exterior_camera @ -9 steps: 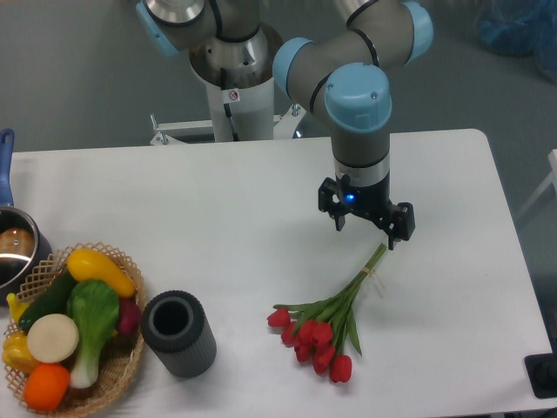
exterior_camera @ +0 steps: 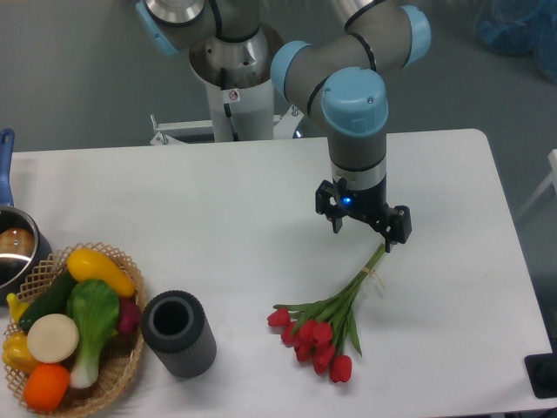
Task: Pick up the flowers from the table
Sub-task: 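Lower the gripper onto the tulip stems just below the blooms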
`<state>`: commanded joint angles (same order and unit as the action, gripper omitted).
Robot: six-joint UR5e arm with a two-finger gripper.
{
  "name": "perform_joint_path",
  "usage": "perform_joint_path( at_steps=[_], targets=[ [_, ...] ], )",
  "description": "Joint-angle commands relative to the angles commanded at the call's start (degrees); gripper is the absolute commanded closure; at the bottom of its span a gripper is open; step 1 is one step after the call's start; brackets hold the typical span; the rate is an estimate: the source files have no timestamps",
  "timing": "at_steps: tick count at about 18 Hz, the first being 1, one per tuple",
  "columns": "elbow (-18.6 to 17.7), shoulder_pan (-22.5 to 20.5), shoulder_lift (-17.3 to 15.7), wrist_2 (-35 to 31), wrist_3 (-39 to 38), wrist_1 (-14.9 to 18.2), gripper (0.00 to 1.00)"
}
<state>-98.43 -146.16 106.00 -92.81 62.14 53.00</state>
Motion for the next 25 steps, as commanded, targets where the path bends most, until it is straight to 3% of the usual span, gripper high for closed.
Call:
perform_joint_path(
  at_steps=[3, 8, 17, 25],
  targets=[
    [-1.4, 0.4, 1.3, -0.1, -1.3, -2.3, 0.0],
    [-0.8, 2.4, 4.9, -1.7, -5.0, -6.2, 0.0],
    [7.1, 5.2, 13.6, -6.2, -5.0, -6.2, 0.07],
    [8.3, 5.9, 17.0, -8.4, -5.1, -6.4, 0.07]
  ],
)
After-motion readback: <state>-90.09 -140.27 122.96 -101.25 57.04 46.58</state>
